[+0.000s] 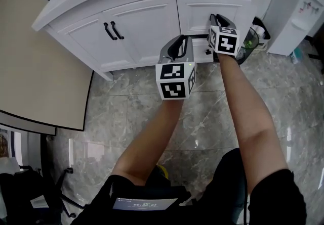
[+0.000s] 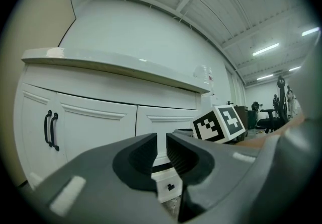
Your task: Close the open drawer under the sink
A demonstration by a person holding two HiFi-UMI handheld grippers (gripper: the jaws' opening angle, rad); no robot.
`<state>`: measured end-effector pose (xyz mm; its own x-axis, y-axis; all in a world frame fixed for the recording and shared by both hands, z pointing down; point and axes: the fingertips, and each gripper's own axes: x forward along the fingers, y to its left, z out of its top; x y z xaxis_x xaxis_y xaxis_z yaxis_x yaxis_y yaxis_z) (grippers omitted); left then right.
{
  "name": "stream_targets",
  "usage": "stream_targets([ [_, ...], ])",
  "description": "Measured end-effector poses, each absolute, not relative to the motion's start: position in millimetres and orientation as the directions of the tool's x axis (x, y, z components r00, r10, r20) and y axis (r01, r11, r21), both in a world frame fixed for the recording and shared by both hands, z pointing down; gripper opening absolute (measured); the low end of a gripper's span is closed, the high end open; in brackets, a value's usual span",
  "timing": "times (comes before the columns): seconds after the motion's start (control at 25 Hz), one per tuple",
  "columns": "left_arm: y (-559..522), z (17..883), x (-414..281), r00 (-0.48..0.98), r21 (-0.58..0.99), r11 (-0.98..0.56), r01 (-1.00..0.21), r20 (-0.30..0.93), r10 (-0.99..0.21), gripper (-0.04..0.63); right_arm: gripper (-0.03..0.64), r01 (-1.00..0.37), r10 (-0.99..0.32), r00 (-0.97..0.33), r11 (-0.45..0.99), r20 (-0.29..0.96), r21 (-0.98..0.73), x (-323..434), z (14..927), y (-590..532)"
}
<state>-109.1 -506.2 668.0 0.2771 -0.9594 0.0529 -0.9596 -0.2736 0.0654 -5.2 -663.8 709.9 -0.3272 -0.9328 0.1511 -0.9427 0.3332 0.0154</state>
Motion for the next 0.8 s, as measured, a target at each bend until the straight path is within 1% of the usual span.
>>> stream_targets([
  [0.04,-504,667,-108,0.280,0.060,-0.277,-0.959,0.052,-0.959,0.041,0.051,-0.943,-0.934,-0.327,0.332,0.146,0.013,-2,707,-660],
  [0.08,-502,664,-107,0.282,0.055,-0.279,-0.959,0.048,-0.958,0.041,0.023,-0.944,-0.937,-0.327,0.331,0.124,0.011,1,701,-653],
  [0.24,-493,641,-104,0.289,0.053,-0.287,-0.956,0.033,-0.957,0.041,0.023,-0.929,-0.929,-0.370,0.370,0.008,0.011,8,657,-607],
  [0.32,-489,619,-102,0.292,0.061,-0.289,-0.955,0.045,-0.955,0.041,0.022,-0.921,-0.922,-0.387,0.386,-0.015,0.045,10,626,-581],
  [0.4,-485,588,-96,0.299,0.070,-0.294,-0.953,0.073,-0.952,0.041,0.022,-0.915,-0.918,-0.396,0.394,-0.007,0.088,14,589,-557],
  [0.48,-480,546,-89,0.305,0.078,-0.298,-0.951,0.099,-0.947,0.041,0.021,-0.909,-0.916,-0.402,0.401,0.020,0.108,18,547,-535],
  [0.56,-473,492,-82,0.311,0.076,-0.304,-0.950,0.113,-0.944,0.041,0.021,-0.910,-0.915,-0.403,0.404,0.037,0.090,22,496,-511],
  [0.8,-431,311,-74,0.335,0.065,-0.329,-0.942,0.143,-0.931,0.041,0.020,-0.900,-0.902,-0.426,0.431,0.076,0.072,22,314,-433],
])
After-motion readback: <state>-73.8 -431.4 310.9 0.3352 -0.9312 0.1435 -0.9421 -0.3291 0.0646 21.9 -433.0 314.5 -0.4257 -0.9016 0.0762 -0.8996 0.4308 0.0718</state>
